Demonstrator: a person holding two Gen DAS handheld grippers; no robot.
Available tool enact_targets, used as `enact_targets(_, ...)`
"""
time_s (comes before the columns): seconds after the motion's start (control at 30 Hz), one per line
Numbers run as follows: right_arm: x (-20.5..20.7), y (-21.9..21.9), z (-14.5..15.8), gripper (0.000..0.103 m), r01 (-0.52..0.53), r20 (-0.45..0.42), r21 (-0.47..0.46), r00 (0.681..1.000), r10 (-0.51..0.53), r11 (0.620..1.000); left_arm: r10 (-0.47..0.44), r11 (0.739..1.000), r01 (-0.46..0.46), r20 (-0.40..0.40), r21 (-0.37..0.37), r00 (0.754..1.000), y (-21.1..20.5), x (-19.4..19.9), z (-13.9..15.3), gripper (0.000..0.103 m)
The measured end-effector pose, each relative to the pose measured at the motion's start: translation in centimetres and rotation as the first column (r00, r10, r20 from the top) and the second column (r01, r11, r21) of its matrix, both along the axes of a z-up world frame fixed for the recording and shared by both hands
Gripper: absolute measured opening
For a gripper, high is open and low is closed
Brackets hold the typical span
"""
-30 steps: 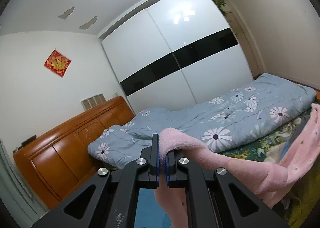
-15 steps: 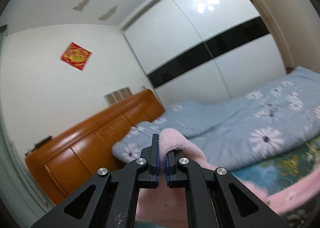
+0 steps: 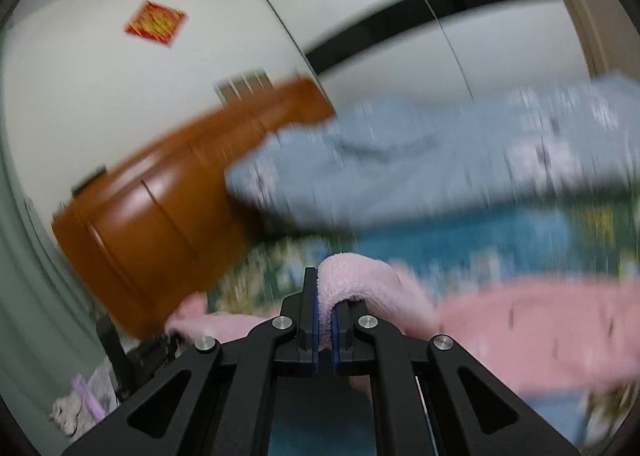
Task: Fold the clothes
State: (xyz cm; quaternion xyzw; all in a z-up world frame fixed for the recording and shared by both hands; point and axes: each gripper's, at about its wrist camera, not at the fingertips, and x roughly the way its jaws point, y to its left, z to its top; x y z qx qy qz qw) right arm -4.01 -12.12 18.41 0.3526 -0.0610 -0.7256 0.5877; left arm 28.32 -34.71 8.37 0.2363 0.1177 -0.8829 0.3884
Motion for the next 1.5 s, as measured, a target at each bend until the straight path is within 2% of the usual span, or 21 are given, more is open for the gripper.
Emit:
enact_targets(0.17,2.0,4.0,-9.7,0.005,-0.034,0.17,0.128,0.985,0.012,0.991,0.029,0.995,-0.035,0.072,0.09,0.997,3.3,1.6,-5.4,0.012)
enact_targets(0.27,3.4,6.0,-14.5,0.005,-0.057,0.268,0.19,0.963,0.004,0.98,0.064,0.991,-0.075,0.092,0.113,0.994,3.3,2.1,-6.4,0.014)
enact_targets(0.37,4.1,6.8,-17.0,0.005,-0.09,0.321,0.237,0.947,0.01,0.967,0.096,0.987,-0.109,0.108,0.119,0.989,3.4,2.8,-7.1,0.014)
enact_targets(0.53,5.5,6.7,-17.6,0.005,-0.155,0.304,0.271,0.95,0.069,0.95,0.157,0.983,-0.174,0.214,0.063,0.964,3.5,3.2,-8.3,0.015)
enact_targets(0.7,5.5,7.5,-17.6,0.008,-0.159,0.266,0.283,0.961,0.082,0.946,0.22,0.972,-0.233,0.286,0.011,0.933,3.0,4.5,-8.9,0.015)
enact_targets(0.77,5.1,7.9,-17.4,0.008,-0.132,0.237,0.289,0.97,0.063,0.948,0.222,0.97,-0.24,0.274,0.033,0.936,2.9,5.2,-8.9,0.015)
enact_targets(0.8,4.6,8.2,-17.2,0.009,-0.112,0.223,0.287,0.974,0.047,0.951,0.22,0.97,-0.24,0.264,0.046,0.939,2.9,5.6,-8.9,0.02)
enact_targets(0.83,3.7,8.4,-17.1,0.01,-0.087,0.218,0.279,0.976,0.025,0.956,0.218,0.969,-0.24,0.255,0.059,0.942,2.9,6.0,-8.8,0.034)
enact_targets(0.87,2.7,8.5,-17.1,0.016,-0.059,0.219,0.268,0.976,-0.001,0.962,0.218,0.968,-0.241,0.249,0.065,0.943,3.0,6.3,-8.7,0.052)
enact_targets(0.93,0.9,8.0,-17.0,0.024,-0.016,0.226,0.244,0.973,-0.04,0.97,0.218,0.968,-0.241,0.243,0.067,0.945,3.3,6.9,-8.4,0.067)
enact_targets(1.03,-1.8,5.2,-16.9,0.032,0.022,0.227,0.196,0.971,-0.068,0.98,0.197,0.971,-0.221,0.221,0.091,0.955,3.8,7.8,-7.6,0.068)
enact_targets(1.1,-3.7,2.9,-17.5,0.042,0.042,0.244,0.175,0.966,-0.085,0.984,0.184,0.972,-0.207,0.187,0.111,0.965,4.2,8.4,-6.8,0.068)
enact_targets(1.23,-7.2,-2.0,-19.7,0.042,0.094,0.308,0.182,0.94,-0.148,0.979,0.196,0.969,-0.213,0.138,0.126,0.971,5.1,10.2,-5.2,0.073)
enact_targets(1.33,-8.5,-4.5,-20.3,0.042,0.133,0.297,0.21,0.935,-0.192,0.969,0.226,0.963,-0.24,0.119,0.122,0.967,5.5,11.6,-4.4,0.075)
enact_targets(1.4,-9.2,-5.6,-21.1,0.042,0.137,0.296,0.24,0.932,-0.207,0.961,0.229,0.962,-0.237,0.074,0.134,0.971,5.7,12.3,-3.8,0.076)
enact_targets(1.47,-9.6,-6.1,-21.7,0.042,0.134,0.358,0.239,0.908,-0.216,0.962,0.235,0.959,-0.236,0.021,0.16,0.972,5.6,12.6,-3.3,0.081)
enact_targets(1.5,-9.6,-6.1,-21.7,0.032,0.125,0.387,0.224,0.899,-0.206,0.967,0.235,0.957,-0.231,0.001,0.178,0.972,5.4,12.5,-3.3,0.081)
